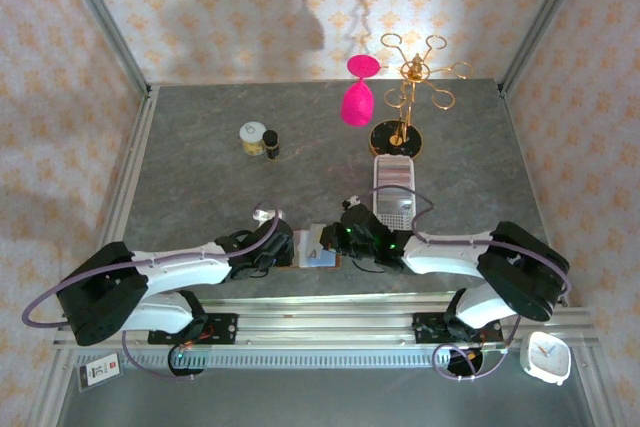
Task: Put the credit cards into the card holder
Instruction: Insert the credit card into the card slot.
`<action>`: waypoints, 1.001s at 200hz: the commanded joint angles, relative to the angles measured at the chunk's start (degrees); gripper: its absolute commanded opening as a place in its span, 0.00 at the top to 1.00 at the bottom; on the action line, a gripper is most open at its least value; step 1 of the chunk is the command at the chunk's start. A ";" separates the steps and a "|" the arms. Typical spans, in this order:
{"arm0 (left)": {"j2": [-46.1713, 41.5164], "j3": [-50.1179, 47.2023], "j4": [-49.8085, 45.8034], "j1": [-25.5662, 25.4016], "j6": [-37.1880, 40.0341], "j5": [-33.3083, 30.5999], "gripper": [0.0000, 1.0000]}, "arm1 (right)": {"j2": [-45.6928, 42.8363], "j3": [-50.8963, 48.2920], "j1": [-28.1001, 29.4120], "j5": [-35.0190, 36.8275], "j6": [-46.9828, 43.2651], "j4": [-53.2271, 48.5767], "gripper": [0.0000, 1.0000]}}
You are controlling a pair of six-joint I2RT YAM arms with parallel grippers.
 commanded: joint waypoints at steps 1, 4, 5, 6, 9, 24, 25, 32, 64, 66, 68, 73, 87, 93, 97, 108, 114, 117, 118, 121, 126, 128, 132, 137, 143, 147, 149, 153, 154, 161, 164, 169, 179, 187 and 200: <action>0.18 -2.01 -2.37 -0.42 -0.98 -1.71 0.77 | 0.92 0.90 0.45 2.21 1.55 2.31 1.00; 0.20 -2.09 -2.36 -0.42 -0.98 -1.73 0.78 | 1.14 0.86 0.49 2.18 1.62 2.34 1.00; 0.20 -2.09 -2.32 -0.42 -1.02 -1.73 0.77 | 1.18 0.85 0.50 2.20 1.64 2.32 1.00; 0.15 -2.10 -2.34 -0.42 -1.04 -1.69 0.78 | 1.20 0.89 0.50 2.21 1.66 2.36 1.00; 0.14 -2.10 -2.25 -0.42 -1.04 -1.73 0.78 | 1.39 0.80 0.54 2.22 1.68 2.35 1.00; 0.03 -2.18 -1.92 -0.42 -1.15 -1.60 0.78 | 2.18 0.59 0.63 2.22 2.18 2.45 1.00; 0.03 -2.18 -1.92 -0.42 -1.15 -1.62 0.78 | 2.22 0.58 0.65 2.18 2.23 2.46 1.00; -0.03 -2.27 -1.71 -0.42 -1.24 -1.51 0.77 | 2.67 0.51 0.67 1.84 2.37 2.66 1.00; -0.22 -2.62 -1.69 -0.42 -1.24 -1.40 0.78 | 3.75 0.68 1.61 1.34 3.14 3.09 1.00; -0.28 -2.62 -1.73 -0.42 -1.24 -1.45 0.78 | 3.83 0.69 1.70 1.27 3.16 3.14 1.00; -0.27 -2.67 -1.67 -0.42 -1.24 -1.46 0.78 | 3.91 0.67 1.76 1.26 3.23 3.24 1.00; -0.35 -2.71 -1.66 -0.42 -1.32 -1.54 0.78 | 3.94 0.68 1.94 1.21 3.37 3.35 1.00; -0.71 -2.93 -1.66 -0.42 -1.37 -1.60 0.77 | 4.33 0.62 2.38 0.71 3.82 3.96 1.00; -0.84 -3.02 -1.59 -0.43 -1.42 -1.68 0.77 | 4.60 0.59 2.51 0.51 4.02 4.20 1.00; -0.99 -3.06 -1.58 -0.42 -1.48 -1.73 0.77 | 4.72 0.62 2.59 0.30 4.12 4.29 1.00; -1.28 -3.07 -1.66 -0.42 -1.57 -2.05 0.77 | 5.19 0.37 2.68 -0.22 4.64 4.98 1.00; -1.58 -3.07 -1.90 -0.42 -1.59 -2.29 0.77 | 5.29 0.07 2.69 -0.48 4.98 5.68 1.00; -1.63 -3.02 -1.92 -0.42 -1.59 -2.34 0.77 | 5.31 -0.11 2.68 -0.57 5.22 5.99 1.00; -1.68 -3.04 -1.92 -0.42 -1.59 -2.34 0.77 | 5.33 -0.21 2.69 -0.58 5.25 6.12 1.00; -1.79 -3.06 -1.92 -0.42 -1.59 -2.42 0.77 | 5.39 -0.41 2.69 -0.63 5.53 6.49 1.00; -2.06 -3.07 -2.05 -0.42 -1.59 -2.61 0.77 | 5.35 -0.71 2.70 -0.72 5.91 7.06 1.00; -2.21 -3.07 -2.11 -0.42 -1.63 -2.78 0.77 | 5.35 -0.83 2.70 -0.73 6.05 7.29 1.00; -2.42 -3.07 -2.18 -0.42 -1.68 -2.94 0.77 | 5.47 -1.07 2.70 -0.76 6.33 7.78 1.00; -2.72 -3.07 -2.20 -0.41 -1.76 -3.12 0.77 | 5.55 -1.38 2.69 -0.77 6.69 8.43 1.00; -3.15 -3.07 -2.36 -0.42 -1.76 -3.37 0.76 | 5.59 -1.66 2.69 -0.86 6.93 8.91 1.00; -3.42 -3.04 -2.45 -0.48 -1.76 -3.52 0.76 | 5.65 -1.70 2.70 -0.81 7.17 9.09 1.00; -3.58 -3.02 -2.56 -0.44 -1.83 -3.56 0.76 | 5.62 -1.71 2.70 -0.82 7.26 9.16 1.00; -3.72 -2.97 -2.65 -0.41 -1.85 -3.70 0.76 | 5.68 -1.76 2.70 -0.69 7.41 9.28 1.00; -3.78 -2.97 -2.63 -0.42 -1.90 -3.72 0.75 | 5.64 -1.78 2.70 -0.69 7.44 9.35 1.00; -4.20 -2.89 -2.84 -0.42 -2.11 -3.90 0.74 | 5.63 -1.93 2.69 -0.59 7.55 9.48 1.00; -4.32 -2.77 -2.96 -0.42 -2.24 -3.98 0.74 | 5.65 -1.97 2.68 -0.52 7.63 9.59 1.00; -4.58 -2.67 -3.10 -0.42 -2.37 -4.06 0.72 | 5.63 -2.06 2.69 -0.34 7.77 9.82 1.00; -5.04 -2.54 -3.41 -0.42 -2.55 -4.14 0.66 | 5.65 -2.21 2.69 -0.09 7.97 9.84 1.00; -5.40 -2.37 -3.60 -0.46 -2.73 -4.28 0.64 | 5.76 -2.32 2.69 0.09 8.15 9.83 1.00; -6.00 -2.19 -3.92 -0.42 -2.91 -4.73 0.60 | 5.82 -2.52 2.70 0.05 8.52 10.03 1.00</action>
